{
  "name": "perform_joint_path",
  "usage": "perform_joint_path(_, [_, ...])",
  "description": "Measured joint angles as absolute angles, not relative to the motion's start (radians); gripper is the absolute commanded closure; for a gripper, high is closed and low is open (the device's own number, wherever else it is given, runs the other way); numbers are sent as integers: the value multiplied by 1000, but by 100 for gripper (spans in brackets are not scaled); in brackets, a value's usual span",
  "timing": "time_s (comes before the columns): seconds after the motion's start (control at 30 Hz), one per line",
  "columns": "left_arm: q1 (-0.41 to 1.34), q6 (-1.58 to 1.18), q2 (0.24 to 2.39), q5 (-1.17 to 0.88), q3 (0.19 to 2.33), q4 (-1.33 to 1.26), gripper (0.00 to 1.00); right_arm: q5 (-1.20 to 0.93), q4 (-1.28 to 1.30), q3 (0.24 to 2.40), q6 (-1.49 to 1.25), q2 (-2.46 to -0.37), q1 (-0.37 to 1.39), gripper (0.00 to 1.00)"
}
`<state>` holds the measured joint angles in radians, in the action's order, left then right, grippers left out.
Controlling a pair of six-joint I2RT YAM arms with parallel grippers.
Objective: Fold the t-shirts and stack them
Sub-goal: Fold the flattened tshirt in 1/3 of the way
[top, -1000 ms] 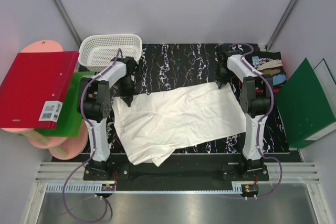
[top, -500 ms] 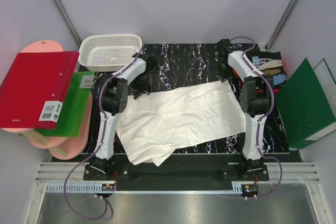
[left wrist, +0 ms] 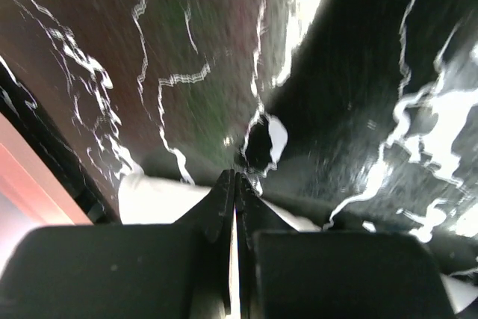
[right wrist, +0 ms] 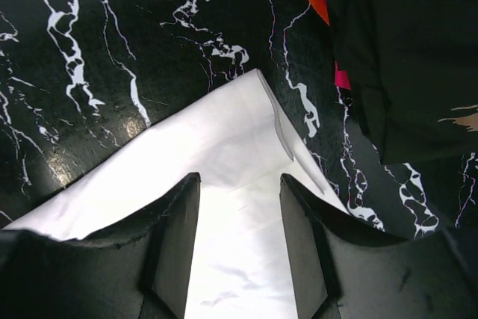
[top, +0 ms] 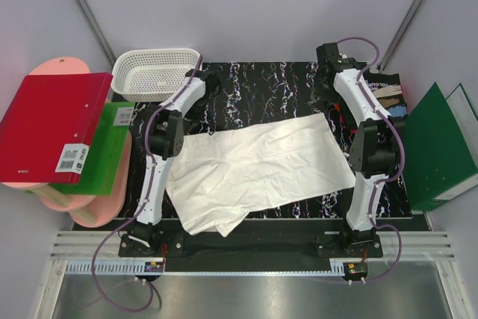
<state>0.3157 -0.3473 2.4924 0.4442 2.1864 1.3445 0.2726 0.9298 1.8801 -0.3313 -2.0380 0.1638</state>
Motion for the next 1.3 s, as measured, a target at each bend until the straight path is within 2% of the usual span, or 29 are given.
perform_joint_path(0.27, [310, -348, 2479, 435, 2210, 1329, 100, 271, 913, 1836, -332, -1996, 164, 46])
perform_joint_path(0.5, [321, -346, 2172, 435, 1979, 1308, 100, 261, 910, 1792, -333, -1996, 164, 46])
perform_joint_path(0.67, [333, -341, 1968, 431, 1729, 1291, 100, 241, 909, 1787, -337, -1996, 164, 46])
perform_joint_path(0.8, [353, -329, 2000, 427, 1563, 1275, 100, 232, 909, 1787, -337, -1996, 164, 46])
perform_joint_path(0.9, [367, -315, 2052, 406, 1515, 1269, 100, 223, 909, 1787, -337, -1996, 164, 46])
perform_joint_path(1.3, [413, -253, 2266, 411, 1634, 1333, 100, 223, 904, 1787, -337, -1996, 164, 46])
